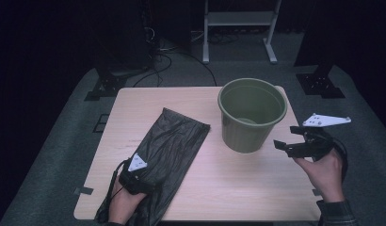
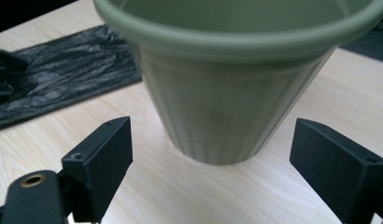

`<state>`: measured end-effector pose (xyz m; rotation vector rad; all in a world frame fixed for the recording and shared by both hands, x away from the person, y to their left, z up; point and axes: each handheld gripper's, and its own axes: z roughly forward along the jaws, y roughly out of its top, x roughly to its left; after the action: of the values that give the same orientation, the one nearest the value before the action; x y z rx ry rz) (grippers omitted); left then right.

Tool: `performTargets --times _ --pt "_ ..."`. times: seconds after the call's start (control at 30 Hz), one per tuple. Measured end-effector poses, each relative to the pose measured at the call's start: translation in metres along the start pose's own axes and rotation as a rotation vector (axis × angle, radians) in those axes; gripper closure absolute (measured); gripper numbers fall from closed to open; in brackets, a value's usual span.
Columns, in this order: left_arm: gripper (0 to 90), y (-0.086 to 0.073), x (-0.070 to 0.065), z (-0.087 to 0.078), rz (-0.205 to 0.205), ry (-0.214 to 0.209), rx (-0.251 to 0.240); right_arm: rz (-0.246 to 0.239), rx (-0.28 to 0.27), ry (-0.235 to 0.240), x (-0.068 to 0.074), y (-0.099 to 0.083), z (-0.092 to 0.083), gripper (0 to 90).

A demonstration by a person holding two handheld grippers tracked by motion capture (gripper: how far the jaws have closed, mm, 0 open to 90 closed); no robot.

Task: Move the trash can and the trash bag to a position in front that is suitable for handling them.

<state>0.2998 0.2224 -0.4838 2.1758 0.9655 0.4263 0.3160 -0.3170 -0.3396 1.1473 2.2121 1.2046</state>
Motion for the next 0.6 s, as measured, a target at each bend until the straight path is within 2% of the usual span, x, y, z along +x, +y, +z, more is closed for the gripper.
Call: performTargets --times 0.23,0.6 --pt "0.8 0.0 0.0 0.0 0.0 0.0 0.002 -0.003 -0.015 -0.017 -0.007 0.025 -0.004 12.1" --pt "0.8 0.0 0.0 0.0 -0.001 -0.001 0.0 0.032 0.001 -0.044 -0.027 0.054 0.008 12.1"
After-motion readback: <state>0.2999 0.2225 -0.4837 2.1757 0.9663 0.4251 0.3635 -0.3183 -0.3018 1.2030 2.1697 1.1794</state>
